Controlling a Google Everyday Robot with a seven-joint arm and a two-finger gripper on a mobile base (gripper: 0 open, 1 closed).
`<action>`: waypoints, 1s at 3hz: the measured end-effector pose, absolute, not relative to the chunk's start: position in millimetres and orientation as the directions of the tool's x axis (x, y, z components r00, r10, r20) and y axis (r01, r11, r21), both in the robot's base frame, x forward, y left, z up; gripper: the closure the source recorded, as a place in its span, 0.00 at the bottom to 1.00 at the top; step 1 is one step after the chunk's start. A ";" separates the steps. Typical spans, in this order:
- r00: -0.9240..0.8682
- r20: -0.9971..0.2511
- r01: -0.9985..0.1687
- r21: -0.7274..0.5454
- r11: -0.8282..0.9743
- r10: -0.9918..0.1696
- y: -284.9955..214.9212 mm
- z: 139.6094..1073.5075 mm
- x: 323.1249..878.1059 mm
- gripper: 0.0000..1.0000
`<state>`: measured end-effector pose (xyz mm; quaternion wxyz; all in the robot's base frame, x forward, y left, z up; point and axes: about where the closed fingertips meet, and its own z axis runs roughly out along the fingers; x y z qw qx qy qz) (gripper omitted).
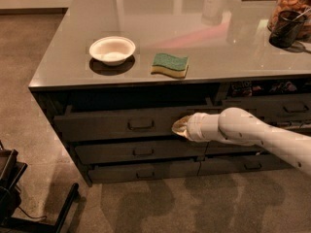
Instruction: Close top drawer
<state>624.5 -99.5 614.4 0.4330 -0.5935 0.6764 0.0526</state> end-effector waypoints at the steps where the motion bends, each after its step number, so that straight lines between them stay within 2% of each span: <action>1: 0.076 -0.641 -0.829 -0.466 0.308 -0.764 -99.7 613.1 658.7 1.00; 2: 0.076 -0.641 -0.830 -0.466 0.308 -0.763 -99.7 613.1 658.6 1.00; 3: 0.048 -0.651 -0.872 -0.397 0.286 -0.757 -98.7 617.1 637.6 1.00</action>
Offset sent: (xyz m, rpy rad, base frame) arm 0.0608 -0.0054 -0.0022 -0.0103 -0.0389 -0.0514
